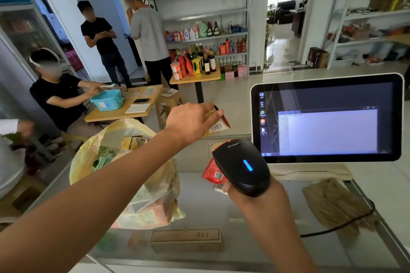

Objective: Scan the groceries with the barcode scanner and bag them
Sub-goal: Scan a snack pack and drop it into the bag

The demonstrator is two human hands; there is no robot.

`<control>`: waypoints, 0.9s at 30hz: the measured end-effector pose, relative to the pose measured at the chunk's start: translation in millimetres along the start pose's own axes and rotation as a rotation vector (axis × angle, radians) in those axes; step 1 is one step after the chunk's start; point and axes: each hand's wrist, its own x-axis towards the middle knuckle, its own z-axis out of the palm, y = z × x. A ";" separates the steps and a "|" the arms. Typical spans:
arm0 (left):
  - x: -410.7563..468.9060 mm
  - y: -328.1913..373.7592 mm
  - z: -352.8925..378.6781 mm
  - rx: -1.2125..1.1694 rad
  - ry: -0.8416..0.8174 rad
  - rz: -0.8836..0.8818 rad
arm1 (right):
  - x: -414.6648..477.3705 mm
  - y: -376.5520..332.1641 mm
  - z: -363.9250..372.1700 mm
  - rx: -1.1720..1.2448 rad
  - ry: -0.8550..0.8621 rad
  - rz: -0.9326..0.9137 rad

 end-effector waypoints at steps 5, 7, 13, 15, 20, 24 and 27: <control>-0.1 -1.0 0.5 -0.003 -0.010 -0.026 | 2.3 3.8 1.5 0.028 0.004 0.000; -3.0 -4.5 0.3 -0.029 0.006 -0.078 | 4.2 5.1 4.0 0.053 0.011 -0.012; -30.4 -41.5 -15.3 -0.223 0.028 -0.365 | 13.3 7.8 39.1 0.095 -0.055 -0.058; -47.0 -62.5 -24.3 -0.279 0.026 -0.488 | 13.8 8.2 62.9 0.120 -0.125 -0.045; -95.6 -125.1 -46.4 -0.442 0.041 -0.765 | 3.1 -0.1 121.2 0.239 -0.310 -0.040; -113.7 -173.7 -45.8 -0.819 0.191 -0.990 | 5.8 -3.6 152.5 0.229 -0.293 -0.092; -111.8 -197.1 -36.8 -0.876 0.131 -1.033 | 16.1 -7.1 165.5 0.197 -0.271 -0.093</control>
